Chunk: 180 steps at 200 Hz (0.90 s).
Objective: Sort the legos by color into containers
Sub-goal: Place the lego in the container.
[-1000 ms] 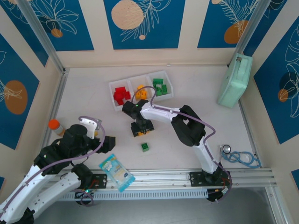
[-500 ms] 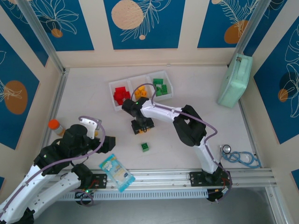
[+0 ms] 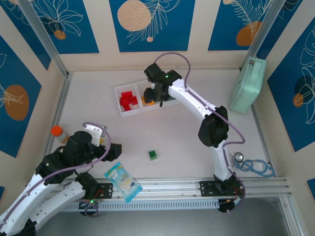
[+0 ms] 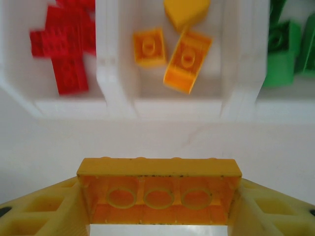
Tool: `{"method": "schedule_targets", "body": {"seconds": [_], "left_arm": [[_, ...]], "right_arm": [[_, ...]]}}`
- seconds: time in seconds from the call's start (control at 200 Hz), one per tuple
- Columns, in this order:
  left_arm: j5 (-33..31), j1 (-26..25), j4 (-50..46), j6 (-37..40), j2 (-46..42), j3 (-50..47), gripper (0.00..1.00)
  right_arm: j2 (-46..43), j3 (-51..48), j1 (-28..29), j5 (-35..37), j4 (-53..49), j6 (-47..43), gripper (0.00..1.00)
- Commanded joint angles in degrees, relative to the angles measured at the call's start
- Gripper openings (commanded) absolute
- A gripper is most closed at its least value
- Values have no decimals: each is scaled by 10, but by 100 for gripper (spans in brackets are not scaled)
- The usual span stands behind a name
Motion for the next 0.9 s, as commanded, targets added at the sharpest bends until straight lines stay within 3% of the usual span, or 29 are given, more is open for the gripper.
{"method": "schedule_targets", "body": {"seconds": [0.0,0.24,0.635,0.895], "left_arm": [[-10,0,2,3,1,-3,99],[-14,0,1,2,6,-3,99],[-21,-1,-2,2,20,-2,99],[-26,0,-3,1,20,-1,99]], "right_arm": [[63,73,-25,-51,2,-28,49],[168,201,-64,-123,24,-28,48],[234,248,-93,-225,96,-19,50],[261,252,-103,-266,127,6,62]]}}
